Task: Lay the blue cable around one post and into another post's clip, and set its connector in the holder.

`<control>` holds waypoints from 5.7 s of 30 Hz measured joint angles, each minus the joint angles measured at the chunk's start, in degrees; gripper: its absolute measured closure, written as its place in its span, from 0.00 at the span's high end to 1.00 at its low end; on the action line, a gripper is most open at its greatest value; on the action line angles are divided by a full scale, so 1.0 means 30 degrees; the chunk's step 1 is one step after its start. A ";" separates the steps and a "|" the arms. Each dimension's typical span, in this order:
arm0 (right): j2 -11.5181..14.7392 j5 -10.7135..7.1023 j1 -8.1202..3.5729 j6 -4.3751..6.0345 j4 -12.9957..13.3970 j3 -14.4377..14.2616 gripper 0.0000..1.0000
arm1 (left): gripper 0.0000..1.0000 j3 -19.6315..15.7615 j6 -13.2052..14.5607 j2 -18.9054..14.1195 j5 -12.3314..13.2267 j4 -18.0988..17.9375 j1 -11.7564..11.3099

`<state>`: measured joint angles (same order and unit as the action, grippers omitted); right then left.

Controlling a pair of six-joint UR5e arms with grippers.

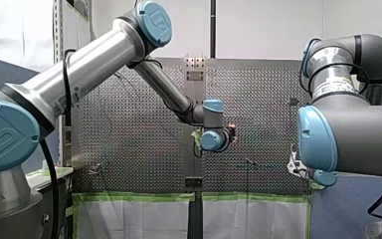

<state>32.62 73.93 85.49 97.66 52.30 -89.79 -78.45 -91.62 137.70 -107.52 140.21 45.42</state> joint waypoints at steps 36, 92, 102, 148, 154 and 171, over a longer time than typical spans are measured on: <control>-0.0056 -0.0234 0.0084 0.0416 0.0108 0.0000 0.00 | 1.00 -0.6019 -0.2642 -0.6019 -0.4577 -0.0210 -0.0019; -0.0299 -0.0409 0.0043 0.0840 0.0511 0.0000 0.00 | 1.00 -1.5267 -1.1888 -1.5266 -0.5037 0.0291 -0.5965; -0.0346 -0.0410 0.0074 0.0822 0.0525 0.0000 0.00 | 1.00 -1.6754 -1.3377 -1.6753 -0.4529 0.0513 -0.7452; -0.0421 -0.0411 0.0156 0.0762 0.0551 0.0000 0.00 | 1.00 -1.5220 -1.4874 -1.7060 -0.3823 -0.0304 -1.5215; -0.0424 -0.0410 0.0166 0.0761 0.0541 0.0000 0.00 | 1.00 -1.4914 -1.5397 -1.6597 -0.2930 -0.0322 -1.6246; -0.0423 -0.0410 0.0197 0.0761 0.0556 0.0001 0.00 | 1.00 -1.4421 -1.7702 -1.6593 -0.0292 -0.0321 -1.8749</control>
<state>31.35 72.70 86.08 99.95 53.97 -89.79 -121.71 -144.72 87.93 -108.40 139.25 -10.82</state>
